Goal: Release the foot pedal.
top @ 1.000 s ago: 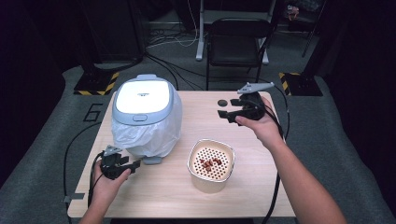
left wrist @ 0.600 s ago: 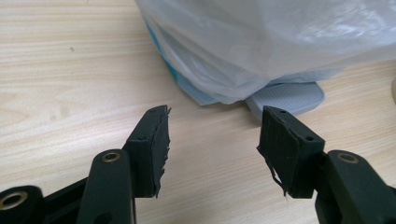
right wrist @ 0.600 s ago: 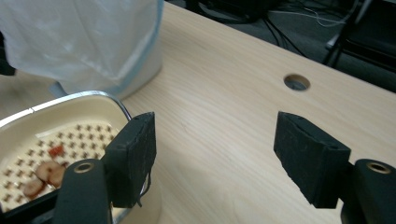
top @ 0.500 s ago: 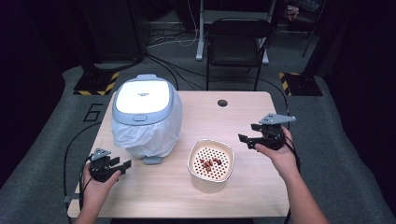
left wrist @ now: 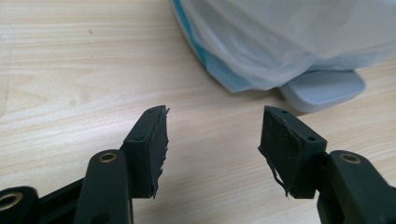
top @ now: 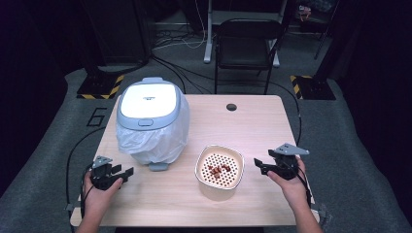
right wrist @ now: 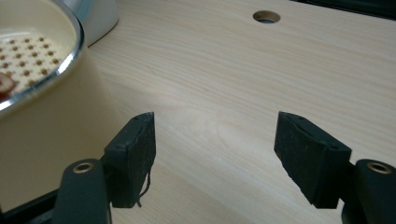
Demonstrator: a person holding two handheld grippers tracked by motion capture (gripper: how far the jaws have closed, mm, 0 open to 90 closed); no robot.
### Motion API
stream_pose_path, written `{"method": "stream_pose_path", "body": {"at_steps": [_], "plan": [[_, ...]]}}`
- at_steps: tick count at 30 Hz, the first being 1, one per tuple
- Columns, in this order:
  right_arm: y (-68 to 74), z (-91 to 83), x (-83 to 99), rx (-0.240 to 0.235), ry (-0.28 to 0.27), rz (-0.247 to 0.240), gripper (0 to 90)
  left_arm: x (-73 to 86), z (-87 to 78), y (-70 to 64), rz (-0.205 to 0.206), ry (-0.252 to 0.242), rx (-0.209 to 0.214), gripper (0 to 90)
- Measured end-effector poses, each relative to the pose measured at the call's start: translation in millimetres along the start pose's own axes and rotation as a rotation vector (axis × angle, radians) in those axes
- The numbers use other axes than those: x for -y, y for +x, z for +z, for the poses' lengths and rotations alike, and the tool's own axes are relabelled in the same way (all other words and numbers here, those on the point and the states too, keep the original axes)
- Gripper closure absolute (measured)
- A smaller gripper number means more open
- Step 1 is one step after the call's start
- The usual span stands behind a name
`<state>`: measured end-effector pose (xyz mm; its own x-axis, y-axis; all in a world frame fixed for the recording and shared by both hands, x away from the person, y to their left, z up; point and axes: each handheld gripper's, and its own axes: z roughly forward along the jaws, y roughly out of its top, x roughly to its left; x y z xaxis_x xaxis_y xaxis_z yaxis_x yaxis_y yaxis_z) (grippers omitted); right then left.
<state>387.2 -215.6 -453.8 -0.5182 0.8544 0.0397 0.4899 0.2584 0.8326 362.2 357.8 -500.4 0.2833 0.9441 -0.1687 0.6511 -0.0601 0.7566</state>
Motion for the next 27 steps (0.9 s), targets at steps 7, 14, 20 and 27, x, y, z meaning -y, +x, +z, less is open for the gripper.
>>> {"method": "stream_pose_path", "body": {"at_steps": [7, 14, 20, 27], "plan": [[-5.4, 4.7, 23.1, 0.028, -0.028, 0.003, 29.0, 4.6, 2.0, 10.6, -0.046, 0.009, 0.004, 41.5], [-12.4, 13.7, 43.6, 0.038, -0.018, 0.001, 28.5, 7.3, 6.1, 16.5, -0.054, 0.010, 0.002, 40.0], [-16.7, 23.2, 54.9, 0.015, 0.008, 0.041, 27.8, 7.6, 11.2, 17.7, -0.032, 0.006, -0.024, 38.5], [-14.8, 30.8, 58.3, 0.020, 0.031, -0.005, 26.4, 6.9, 19.4, 13.2, -0.007, 0.008, -0.033, 37.8]]}}
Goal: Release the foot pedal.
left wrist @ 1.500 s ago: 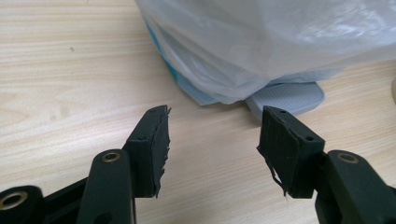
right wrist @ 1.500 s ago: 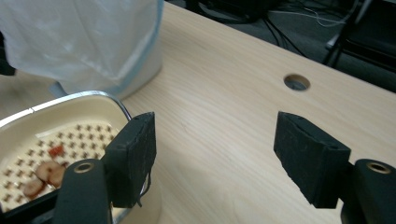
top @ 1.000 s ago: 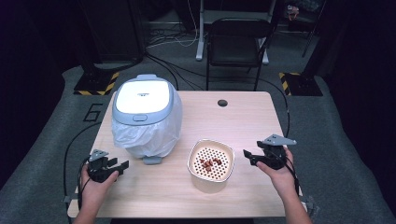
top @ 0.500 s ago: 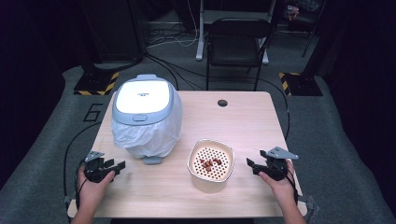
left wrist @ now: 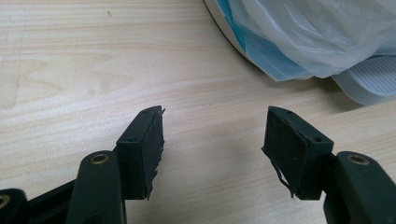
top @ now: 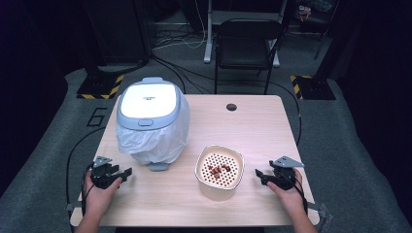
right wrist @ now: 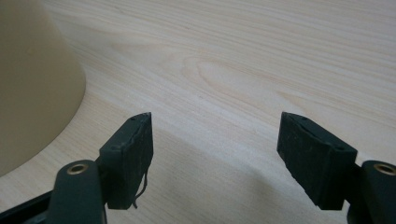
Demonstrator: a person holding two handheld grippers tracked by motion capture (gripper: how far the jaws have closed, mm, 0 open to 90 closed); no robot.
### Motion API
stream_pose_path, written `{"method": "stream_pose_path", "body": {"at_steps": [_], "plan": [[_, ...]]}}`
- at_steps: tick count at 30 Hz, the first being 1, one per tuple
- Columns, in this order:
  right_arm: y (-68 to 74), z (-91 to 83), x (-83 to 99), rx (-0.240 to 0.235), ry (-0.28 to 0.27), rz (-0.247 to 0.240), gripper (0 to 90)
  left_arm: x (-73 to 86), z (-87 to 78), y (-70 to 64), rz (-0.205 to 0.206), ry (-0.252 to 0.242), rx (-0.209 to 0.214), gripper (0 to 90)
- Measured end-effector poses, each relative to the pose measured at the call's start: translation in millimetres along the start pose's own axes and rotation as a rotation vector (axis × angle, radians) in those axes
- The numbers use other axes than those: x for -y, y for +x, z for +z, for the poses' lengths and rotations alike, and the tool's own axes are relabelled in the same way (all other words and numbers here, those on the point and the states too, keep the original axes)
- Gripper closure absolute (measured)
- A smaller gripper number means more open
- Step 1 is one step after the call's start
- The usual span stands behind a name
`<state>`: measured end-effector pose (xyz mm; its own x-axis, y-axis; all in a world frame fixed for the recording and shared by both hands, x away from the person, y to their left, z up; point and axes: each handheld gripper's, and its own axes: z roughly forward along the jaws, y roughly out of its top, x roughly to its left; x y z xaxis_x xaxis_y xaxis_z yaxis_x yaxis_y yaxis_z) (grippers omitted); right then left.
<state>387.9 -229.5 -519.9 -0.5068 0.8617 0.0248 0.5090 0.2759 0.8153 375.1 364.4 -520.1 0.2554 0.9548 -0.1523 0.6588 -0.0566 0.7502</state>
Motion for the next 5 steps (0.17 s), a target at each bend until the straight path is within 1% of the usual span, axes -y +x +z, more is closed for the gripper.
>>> {"method": "stream_pose_path", "body": {"at_steps": [3, 4, 5], "plan": [[0.5, 2.1, 1.2, -0.002, 0.012, 0.003, 25.7, -0.2, 1.6, -2.6, 0.017, -0.006, -0.008, 37.7], [-0.2, 3.1, 1.7, -0.003, 0.019, -0.003, 25.6, -0.2, 1.6, -3.3, 0.021, 0.005, -0.011, 37.7], [-0.1, 4.5, 2.1, 0.000, 0.020, 0.005, 25.7, -0.1, 2.2, -3.2, 0.034, 0.004, -0.016, 37.3]]}}
